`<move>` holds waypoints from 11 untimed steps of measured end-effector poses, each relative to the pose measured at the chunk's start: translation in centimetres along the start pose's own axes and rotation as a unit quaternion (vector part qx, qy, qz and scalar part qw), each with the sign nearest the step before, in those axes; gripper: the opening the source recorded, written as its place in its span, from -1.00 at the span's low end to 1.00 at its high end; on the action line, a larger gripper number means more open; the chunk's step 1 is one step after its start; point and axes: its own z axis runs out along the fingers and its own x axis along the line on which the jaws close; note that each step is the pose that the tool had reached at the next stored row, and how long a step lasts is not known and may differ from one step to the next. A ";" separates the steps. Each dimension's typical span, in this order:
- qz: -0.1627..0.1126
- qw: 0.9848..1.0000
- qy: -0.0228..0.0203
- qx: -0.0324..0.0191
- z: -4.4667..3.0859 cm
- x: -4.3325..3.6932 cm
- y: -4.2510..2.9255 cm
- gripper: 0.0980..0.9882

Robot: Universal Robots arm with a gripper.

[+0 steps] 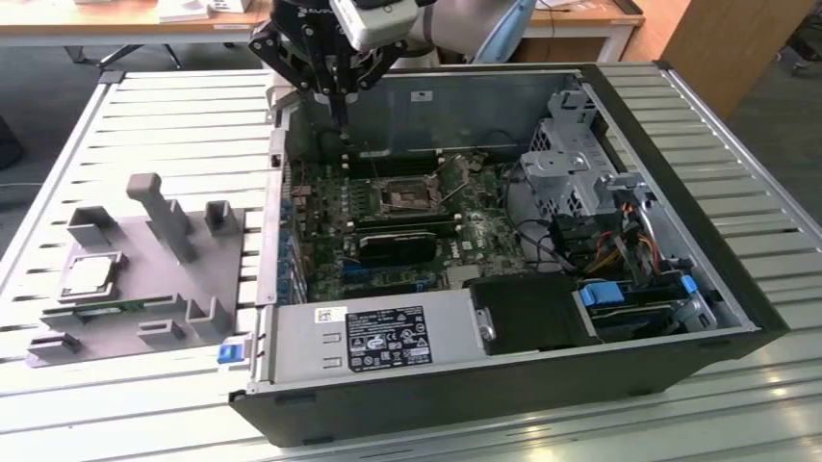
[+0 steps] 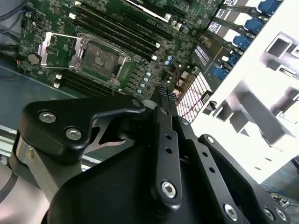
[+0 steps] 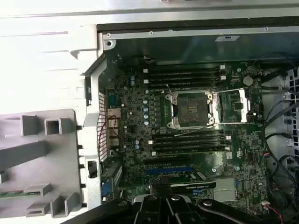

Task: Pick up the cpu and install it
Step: 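Reach for the cpu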

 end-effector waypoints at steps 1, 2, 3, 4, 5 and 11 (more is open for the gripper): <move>0.000 1.000 0.000 0.000 0.00 0.06 0.00 -0.98; 0.000 1.000 0.000 0.000 -0.01 0.13 -0.01 -0.98; 0.000 1.000 0.000 0.000 -0.01 0.21 -0.02 -0.98; 0.000 1.000 0.000 0.000 -0.01 0.28 -0.02 -0.98; 0.000 1.000 0.000 0.000 -0.01 0.35 -0.03 -0.98; 0.000 1.000 0.000 0.000 -0.02 0.73 -0.06 -0.98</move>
